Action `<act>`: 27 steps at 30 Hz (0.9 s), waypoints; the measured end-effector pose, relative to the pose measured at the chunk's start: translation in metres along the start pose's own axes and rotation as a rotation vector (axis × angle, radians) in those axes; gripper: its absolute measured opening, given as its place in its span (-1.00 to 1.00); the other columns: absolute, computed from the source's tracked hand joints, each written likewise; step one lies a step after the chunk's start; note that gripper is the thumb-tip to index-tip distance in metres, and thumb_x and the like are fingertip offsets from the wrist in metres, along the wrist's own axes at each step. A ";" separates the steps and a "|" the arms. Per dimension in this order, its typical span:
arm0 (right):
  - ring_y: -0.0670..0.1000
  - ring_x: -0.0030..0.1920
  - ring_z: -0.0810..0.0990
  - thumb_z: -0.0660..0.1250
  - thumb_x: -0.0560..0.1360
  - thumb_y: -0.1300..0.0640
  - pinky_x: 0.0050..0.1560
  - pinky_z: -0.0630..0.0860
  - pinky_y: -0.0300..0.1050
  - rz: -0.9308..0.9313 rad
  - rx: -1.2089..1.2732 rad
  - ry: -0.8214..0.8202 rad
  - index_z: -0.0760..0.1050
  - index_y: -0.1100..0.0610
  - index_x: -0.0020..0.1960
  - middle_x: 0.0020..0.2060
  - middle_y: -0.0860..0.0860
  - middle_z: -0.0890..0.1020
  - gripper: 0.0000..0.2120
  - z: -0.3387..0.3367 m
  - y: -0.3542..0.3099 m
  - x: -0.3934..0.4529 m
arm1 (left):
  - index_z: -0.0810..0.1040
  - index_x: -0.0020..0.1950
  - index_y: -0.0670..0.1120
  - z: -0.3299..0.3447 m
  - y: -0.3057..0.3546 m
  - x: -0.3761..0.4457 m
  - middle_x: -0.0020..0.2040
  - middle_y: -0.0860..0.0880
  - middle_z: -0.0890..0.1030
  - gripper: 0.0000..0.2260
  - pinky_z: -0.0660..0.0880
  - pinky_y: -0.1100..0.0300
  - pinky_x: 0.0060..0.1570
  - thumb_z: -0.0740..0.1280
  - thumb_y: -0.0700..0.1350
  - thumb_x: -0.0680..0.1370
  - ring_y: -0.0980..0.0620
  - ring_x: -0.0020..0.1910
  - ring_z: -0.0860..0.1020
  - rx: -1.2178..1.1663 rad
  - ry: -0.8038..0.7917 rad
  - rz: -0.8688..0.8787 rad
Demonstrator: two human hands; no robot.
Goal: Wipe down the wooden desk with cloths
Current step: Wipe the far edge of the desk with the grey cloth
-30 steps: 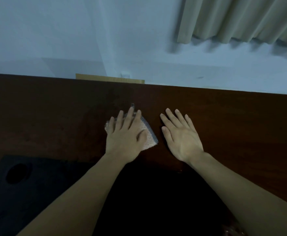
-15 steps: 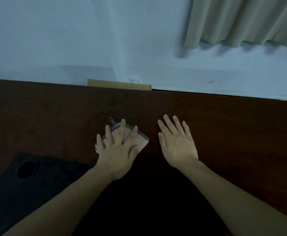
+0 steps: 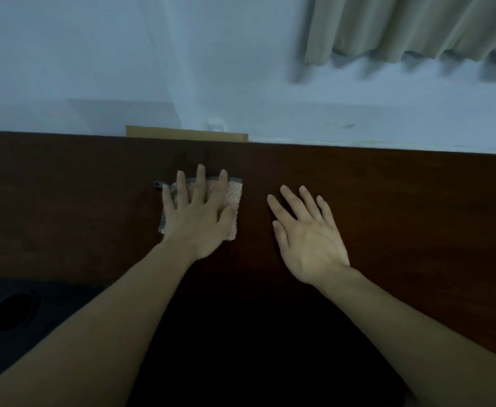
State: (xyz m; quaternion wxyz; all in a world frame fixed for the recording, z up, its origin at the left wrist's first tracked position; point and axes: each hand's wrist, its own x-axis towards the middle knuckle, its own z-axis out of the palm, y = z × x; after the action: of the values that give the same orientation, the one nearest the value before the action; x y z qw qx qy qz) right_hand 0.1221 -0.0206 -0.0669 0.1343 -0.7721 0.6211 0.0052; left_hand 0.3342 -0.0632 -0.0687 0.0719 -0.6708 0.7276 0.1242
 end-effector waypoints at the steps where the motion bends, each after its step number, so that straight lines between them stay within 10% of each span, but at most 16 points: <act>1: 0.06 0.63 -0.23 -0.18 0.71 -0.10 0.60 -0.26 0.07 0.008 0.001 0.005 -0.10 -0.14 0.65 0.65 -0.07 -0.08 -0.49 0.000 -0.001 -0.001 | -0.36 0.59 0.25 0.000 -0.002 -0.005 0.63 -0.04 -0.36 -0.44 -0.33 -0.30 0.51 -0.19 0.29 0.65 -0.26 0.58 -0.37 0.003 -0.007 0.037; 7: 0.08 0.64 -0.12 -0.05 0.71 -0.03 0.60 -0.15 0.08 0.114 0.082 0.021 0.11 -0.11 0.63 0.63 -0.08 0.11 -0.52 -0.015 -0.020 0.008 | -0.47 0.53 0.29 0.006 -0.035 -0.047 0.59 -0.01 -0.47 -0.38 -0.37 -0.33 0.47 -0.45 0.36 0.47 -0.33 0.55 -0.40 0.093 -0.067 0.244; 13: 0.17 0.63 -0.21 -0.11 0.70 -0.10 0.60 -0.22 0.18 0.218 0.096 0.033 -0.03 -0.14 0.65 0.65 -0.05 -0.05 -0.48 0.005 -0.055 0.023 | -0.35 0.58 0.29 0.004 -0.046 -0.031 0.61 0.02 -0.43 -0.40 -0.41 -0.33 0.43 -0.13 0.36 0.63 -0.32 0.54 -0.42 0.023 -0.060 0.219; 27: 0.13 0.64 -0.17 -0.26 0.65 -0.15 0.60 -0.23 0.13 0.258 -0.001 0.048 0.01 -0.16 0.65 0.65 -0.08 -0.01 -0.43 0.012 -0.056 0.021 | -0.32 0.58 0.33 -0.014 -0.040 0.050 0.62 -0.05 -0.38 -0.39 -0.36 -0.41 0.44 -0.13 0.41 0.60 -0.39 0.54 -0.37 0.011 -0.017 0.247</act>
State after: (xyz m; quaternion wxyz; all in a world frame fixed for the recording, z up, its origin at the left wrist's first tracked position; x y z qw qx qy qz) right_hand 0.1826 -0.0275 -0.0704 0.1171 -0.6857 0.7184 0.0046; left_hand 0.3707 -0.1177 -0.0717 0.0659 -0.5746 0.8048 0.1336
